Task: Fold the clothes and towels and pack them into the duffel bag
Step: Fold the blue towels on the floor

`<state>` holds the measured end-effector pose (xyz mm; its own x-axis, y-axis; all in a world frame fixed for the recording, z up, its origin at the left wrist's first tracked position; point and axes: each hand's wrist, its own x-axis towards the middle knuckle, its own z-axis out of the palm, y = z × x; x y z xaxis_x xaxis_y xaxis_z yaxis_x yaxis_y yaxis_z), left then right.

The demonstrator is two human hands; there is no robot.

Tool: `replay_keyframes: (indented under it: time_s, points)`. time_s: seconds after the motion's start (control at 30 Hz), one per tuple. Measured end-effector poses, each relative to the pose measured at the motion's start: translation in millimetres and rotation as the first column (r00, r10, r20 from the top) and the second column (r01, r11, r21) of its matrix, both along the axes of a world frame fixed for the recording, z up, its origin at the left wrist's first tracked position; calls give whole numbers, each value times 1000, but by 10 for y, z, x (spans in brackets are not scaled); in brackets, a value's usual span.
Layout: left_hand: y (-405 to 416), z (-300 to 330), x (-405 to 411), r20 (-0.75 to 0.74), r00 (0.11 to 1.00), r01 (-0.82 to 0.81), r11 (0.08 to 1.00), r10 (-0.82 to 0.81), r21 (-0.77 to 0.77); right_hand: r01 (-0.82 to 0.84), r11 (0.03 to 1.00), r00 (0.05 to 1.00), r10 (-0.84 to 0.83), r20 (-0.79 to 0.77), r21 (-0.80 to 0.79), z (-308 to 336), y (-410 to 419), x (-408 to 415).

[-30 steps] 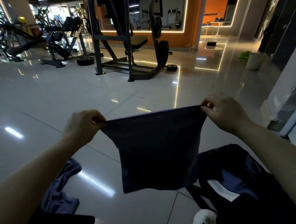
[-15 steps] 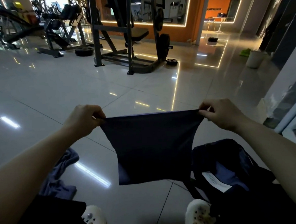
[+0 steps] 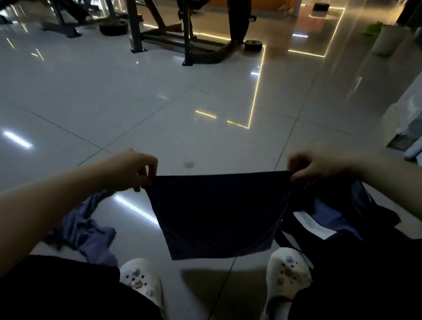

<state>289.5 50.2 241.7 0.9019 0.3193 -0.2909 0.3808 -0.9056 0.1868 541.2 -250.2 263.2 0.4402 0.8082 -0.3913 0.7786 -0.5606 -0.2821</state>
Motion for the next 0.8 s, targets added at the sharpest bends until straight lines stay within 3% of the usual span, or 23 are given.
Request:
replay_keyframes:
  time_s: [0.23,0.4,0.53,0.63,0.7,0.8]
  points:
    - [445,-571,534,-118,993,-28,1000,27,-7,67,996,990,-74,-124,-58,-674,621,528]
    - [991,-1332,1020,12,992,-122,990,122,75,111,992,984,-117,-134,-52,-1474,1159,1012]
    - [1319,-1737,1445,89,985,-157,980,146,122,55,994,995,-47,87,-94,-1960,1488,1389]
    - [1397,-2001,1579,71,997,-54,969,38,240,-72,991,959,99,266,-111,-2193,1546,1539]
    - [1400,-2189,1537,32,998,40,952,-52,304,-238,971,892,220,394,-4,-2368,1505,1588]
    - [1368,-2424,1402,-64,979,204,911,-195,358,-496,852,762,334,555,168,-2649,1388,1554]
